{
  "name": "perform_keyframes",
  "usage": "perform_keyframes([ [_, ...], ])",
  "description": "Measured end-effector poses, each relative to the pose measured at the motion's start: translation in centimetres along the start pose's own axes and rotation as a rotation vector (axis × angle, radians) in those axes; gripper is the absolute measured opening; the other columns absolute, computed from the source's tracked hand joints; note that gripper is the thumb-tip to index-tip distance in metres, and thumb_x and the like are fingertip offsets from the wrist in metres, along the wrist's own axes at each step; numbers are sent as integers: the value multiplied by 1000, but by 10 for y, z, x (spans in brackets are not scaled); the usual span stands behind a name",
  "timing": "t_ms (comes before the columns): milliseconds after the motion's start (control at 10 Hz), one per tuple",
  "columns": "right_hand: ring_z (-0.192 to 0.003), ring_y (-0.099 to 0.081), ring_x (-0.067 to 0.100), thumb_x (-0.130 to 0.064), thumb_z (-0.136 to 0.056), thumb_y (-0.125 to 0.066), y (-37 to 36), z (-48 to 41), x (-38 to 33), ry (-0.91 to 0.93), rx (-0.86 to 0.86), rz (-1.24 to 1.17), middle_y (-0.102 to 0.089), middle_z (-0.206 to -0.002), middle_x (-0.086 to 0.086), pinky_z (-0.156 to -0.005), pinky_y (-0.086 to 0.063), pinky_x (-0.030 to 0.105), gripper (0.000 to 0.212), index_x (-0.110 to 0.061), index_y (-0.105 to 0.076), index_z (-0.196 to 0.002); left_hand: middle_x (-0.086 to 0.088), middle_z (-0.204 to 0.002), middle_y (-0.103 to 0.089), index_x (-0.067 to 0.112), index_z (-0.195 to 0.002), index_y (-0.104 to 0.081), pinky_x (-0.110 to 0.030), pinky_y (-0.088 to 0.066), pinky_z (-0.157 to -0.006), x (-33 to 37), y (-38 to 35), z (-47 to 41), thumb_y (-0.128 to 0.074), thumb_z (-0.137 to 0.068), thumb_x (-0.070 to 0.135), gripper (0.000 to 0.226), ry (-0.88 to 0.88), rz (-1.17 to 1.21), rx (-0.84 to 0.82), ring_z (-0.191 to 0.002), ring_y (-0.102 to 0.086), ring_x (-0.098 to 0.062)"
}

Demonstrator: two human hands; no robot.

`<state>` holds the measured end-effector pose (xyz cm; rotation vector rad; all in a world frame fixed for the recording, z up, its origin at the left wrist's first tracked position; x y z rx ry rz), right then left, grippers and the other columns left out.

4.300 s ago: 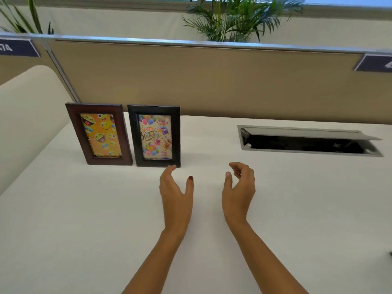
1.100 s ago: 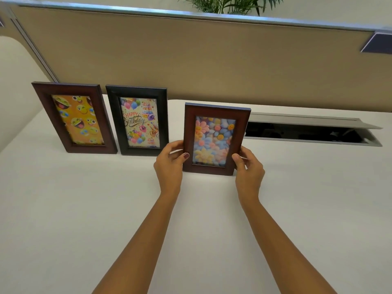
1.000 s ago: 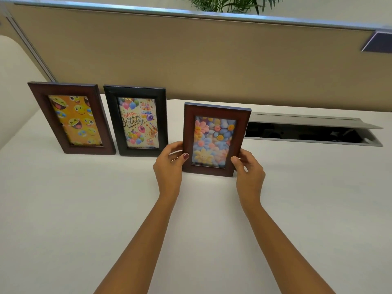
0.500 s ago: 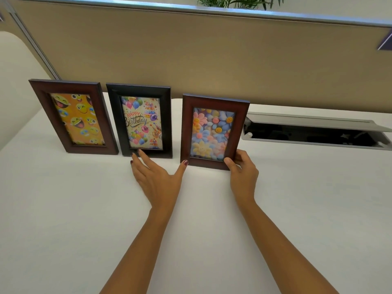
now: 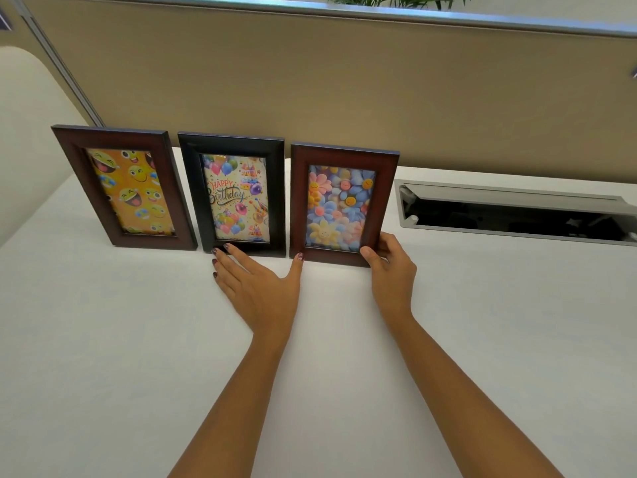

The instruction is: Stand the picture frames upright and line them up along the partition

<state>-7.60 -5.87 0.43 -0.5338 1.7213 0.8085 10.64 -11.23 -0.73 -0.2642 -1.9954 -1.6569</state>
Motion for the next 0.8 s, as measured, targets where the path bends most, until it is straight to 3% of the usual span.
perform_keyframes([
  [500,-97,-63,10,-18,-87,-67,0,3,-1,-12,25,-18,-65,-110,-2,-82,-52,12,35,-12,-57,-121,-18,-159,-7,2,-148,-1,-42,-2,-117,1,-1,0,-43,-77,74,109,1,-67,-7,-146,-7,-34],
  [600,-99,-61,9,-22,-87,-67,3,5,-4,-32,68,-25,-63,-112,-4,-81,-50,9,39,-15,-53,-123,-18,-159,-7,3,-149,-2,-43,-3,-118,1,2,1,-42,-79,71,106,-26,-51,-8,-146,-7,-34],
  [800,-103,-59,13,-22,-94,-57,8,25,-5,-36,188,26,-64,-117,5,-86,-45,15,28,-12,-53,-120,-13,-160,-8,13,-150,-6,-43,-9,-117,-2,5,15,-48,-83,63,93,-208,38,8,-147,-8,-32],
])
Point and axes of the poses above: each hand's wrist, its own z-axis away from the middle knuckle, its own y-axis out of the back of the hand, x = y × z, the point moved 2 cm from there along -z, towards the middle knuckle
